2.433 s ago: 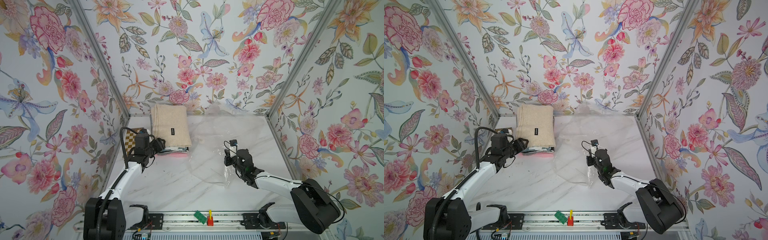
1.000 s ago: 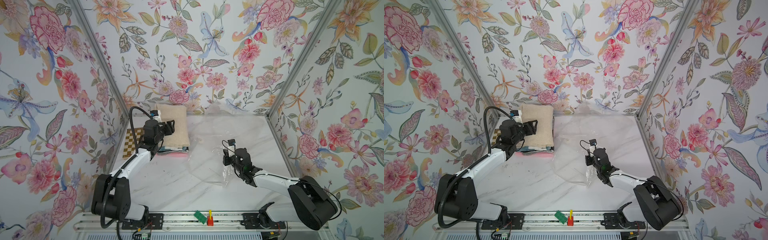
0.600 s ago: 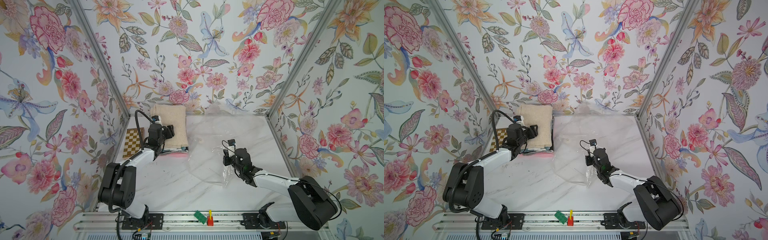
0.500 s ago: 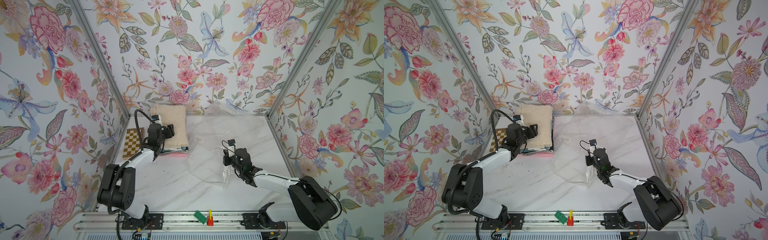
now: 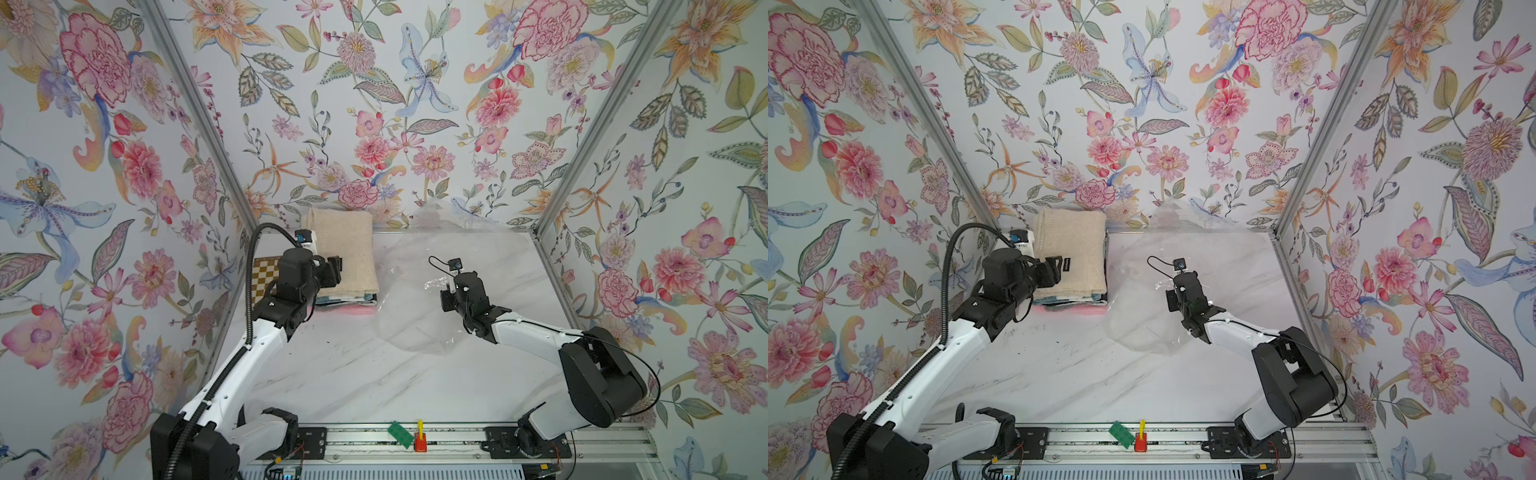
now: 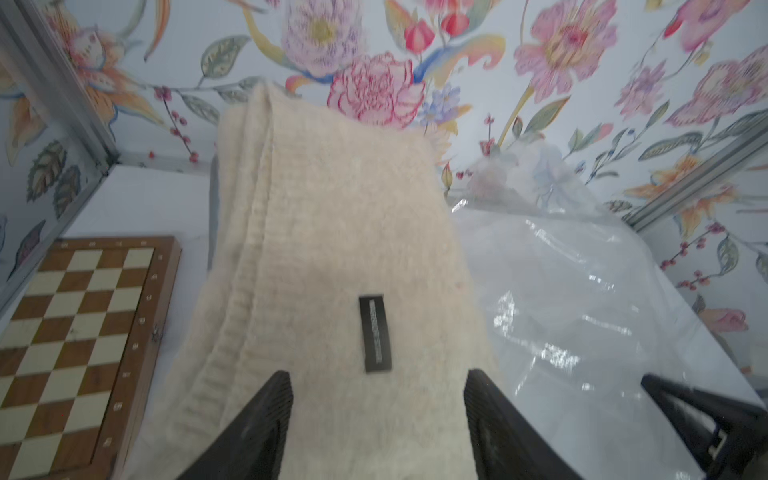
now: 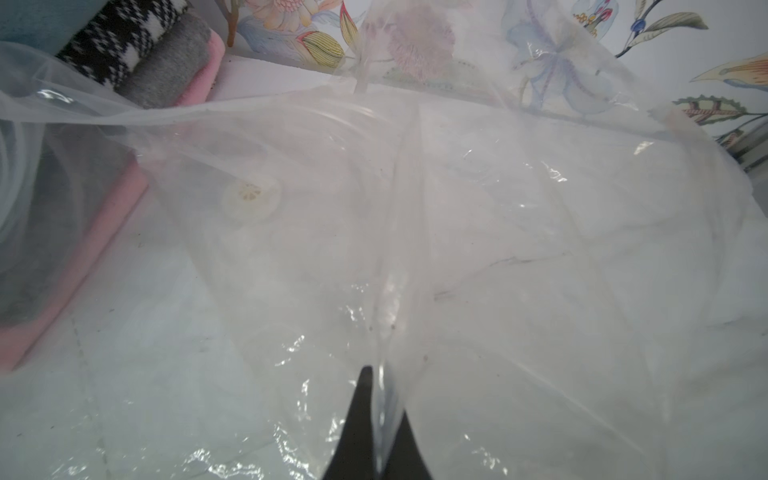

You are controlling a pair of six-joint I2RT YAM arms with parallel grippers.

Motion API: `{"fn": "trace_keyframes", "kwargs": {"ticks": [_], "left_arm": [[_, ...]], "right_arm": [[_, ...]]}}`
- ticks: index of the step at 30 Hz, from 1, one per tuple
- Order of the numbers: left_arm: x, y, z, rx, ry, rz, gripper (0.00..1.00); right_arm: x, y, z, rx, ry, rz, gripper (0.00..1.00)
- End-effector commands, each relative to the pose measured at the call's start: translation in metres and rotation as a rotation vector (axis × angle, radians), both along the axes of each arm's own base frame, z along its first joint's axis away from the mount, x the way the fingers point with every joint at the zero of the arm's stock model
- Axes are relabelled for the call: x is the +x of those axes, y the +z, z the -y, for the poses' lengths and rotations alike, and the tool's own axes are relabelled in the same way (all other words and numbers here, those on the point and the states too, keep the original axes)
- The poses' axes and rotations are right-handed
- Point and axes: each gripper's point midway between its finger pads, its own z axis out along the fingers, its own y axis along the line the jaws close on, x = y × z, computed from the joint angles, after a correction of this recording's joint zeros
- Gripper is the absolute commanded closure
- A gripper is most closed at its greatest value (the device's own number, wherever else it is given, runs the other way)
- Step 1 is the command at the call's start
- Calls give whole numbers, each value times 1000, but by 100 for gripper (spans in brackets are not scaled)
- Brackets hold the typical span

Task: Take the blanket out of the vacuum bag
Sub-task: Place the blanket at the center of the board, then move the blanket to the center of the board.

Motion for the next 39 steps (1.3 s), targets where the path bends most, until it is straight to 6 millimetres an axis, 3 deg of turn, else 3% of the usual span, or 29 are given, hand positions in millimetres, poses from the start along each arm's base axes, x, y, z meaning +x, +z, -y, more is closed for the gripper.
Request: {"fn": "trace_keyframes", "kwargs": {"ticks": [1, 6, 15, 17, 21, 24, 28, 33, 37, 39], "left_arm": [[-53, -73, -13, 159, 8, -266, 36], [-58, -115, -9, 181, 6, -341, 34], [13, -144, -5, 260, 90, -282, 30], [29, -145, -5, 274, 118, -256, 30], [57, -150, -18, 290, 182, -229, 30], [72, -150, -27, 277, 198, -208, 30], [90, -156, -28, 255, 173, -203, 30], [106, -153, -19, 245, 141, -185, 30], [99, -131, -21, 232, 137, -141, 29], [84, -117, -20, 206, 117, -119, 27]], "right_arm": [[18, -16, 14, -147, -69, -58, 100], [43, -22, -1, -181, -41, -62, 100], [32, -7, -8, -130, 32, -37, 100], [26, 4, -7, -110, 44, -18, 85], [12, 30, 2, -78, 43, 31, 29], [1, 46, 13, -65, 27, 53, 10], [-21, 57, 28, -1, 2, 49, 1], [-53, 61, 51, 127, -45, 28, 1], [-69, 58, 68, 248, -48, -19, 1], [-74, 56, 71, 278, -37, -47, 1]]}}
